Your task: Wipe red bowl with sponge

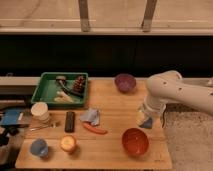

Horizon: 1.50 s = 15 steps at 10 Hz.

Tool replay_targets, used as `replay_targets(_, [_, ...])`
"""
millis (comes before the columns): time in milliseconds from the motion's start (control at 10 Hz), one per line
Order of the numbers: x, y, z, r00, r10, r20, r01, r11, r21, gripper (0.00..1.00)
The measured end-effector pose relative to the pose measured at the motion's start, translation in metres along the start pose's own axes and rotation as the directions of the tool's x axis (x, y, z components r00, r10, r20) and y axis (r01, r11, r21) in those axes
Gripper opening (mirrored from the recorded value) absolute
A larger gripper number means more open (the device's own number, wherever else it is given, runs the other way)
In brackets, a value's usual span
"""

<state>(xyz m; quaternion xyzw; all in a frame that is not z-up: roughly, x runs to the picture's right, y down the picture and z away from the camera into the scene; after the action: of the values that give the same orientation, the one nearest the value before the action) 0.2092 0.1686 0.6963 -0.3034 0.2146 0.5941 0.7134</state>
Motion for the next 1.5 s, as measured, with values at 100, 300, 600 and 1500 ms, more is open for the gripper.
replay_targets(100, [0.007,0.005,0.003,0.999,-0.028,-0.023,0.028,1.000,-0.009,0.00])
replay_targets(300, [0.010,0.007,0.004,0.999,-0.039,-0.032,0.038,0.999,-0.013,0.00])
replay_targets(600, [0.010,0.006,0.005,0.999,-0.038,-0.033,0.038,0.999,-0.014,0.00])
replay_targets(1500, [0.035,0.036,0.028,0.996,-0.037,-0.084,0.042,0.998,0.053,0.00])
